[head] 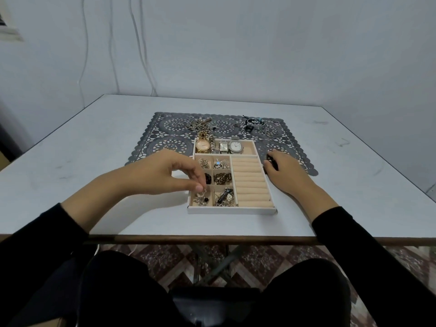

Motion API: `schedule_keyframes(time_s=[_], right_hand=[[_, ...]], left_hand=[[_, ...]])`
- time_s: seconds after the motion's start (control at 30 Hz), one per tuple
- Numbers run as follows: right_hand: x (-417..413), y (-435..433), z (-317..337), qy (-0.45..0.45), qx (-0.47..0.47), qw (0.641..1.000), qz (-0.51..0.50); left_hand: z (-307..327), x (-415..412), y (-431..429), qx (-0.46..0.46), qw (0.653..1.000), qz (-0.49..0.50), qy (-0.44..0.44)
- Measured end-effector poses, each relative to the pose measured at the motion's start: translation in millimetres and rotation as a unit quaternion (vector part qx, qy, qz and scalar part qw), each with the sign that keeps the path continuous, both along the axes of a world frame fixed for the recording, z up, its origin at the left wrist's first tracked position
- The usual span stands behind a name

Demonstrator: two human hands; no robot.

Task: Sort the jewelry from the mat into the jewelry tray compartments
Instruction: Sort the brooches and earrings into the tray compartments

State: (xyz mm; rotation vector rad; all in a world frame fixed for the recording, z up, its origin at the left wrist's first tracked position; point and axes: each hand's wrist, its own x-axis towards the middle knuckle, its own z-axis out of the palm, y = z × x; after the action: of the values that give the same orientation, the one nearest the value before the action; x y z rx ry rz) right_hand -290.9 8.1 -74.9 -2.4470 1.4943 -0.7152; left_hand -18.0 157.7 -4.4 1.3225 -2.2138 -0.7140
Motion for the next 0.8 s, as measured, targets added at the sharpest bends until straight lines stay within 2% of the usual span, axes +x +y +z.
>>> schedule_keyframes(time_s=[0.17, 0.47, 0.63, 0.8], right_hand=[[0, -1, -1, -0.002, -0.006, 1.0, 0.004], [-1, -3, -2, 0.001, -0.007, 1.0, 0.01], [-2, -4, -3, -0.002, -0.008, 1.0, 0.012], [-2, -3, -3, -0.001, -0.009, 1.0, 0.014]], left_hand=[[1, -2, -1, 0.006, 0.996, -0.011, -0.089], [-5, -9, -7, -0.033, 0.991, -0.018, -0.129], [-8, -8, -7, -0.068, 0.99, -0.021, -0.119], [-4, -3, -11, -0.026, 0.999, -0.001, -0.038]])
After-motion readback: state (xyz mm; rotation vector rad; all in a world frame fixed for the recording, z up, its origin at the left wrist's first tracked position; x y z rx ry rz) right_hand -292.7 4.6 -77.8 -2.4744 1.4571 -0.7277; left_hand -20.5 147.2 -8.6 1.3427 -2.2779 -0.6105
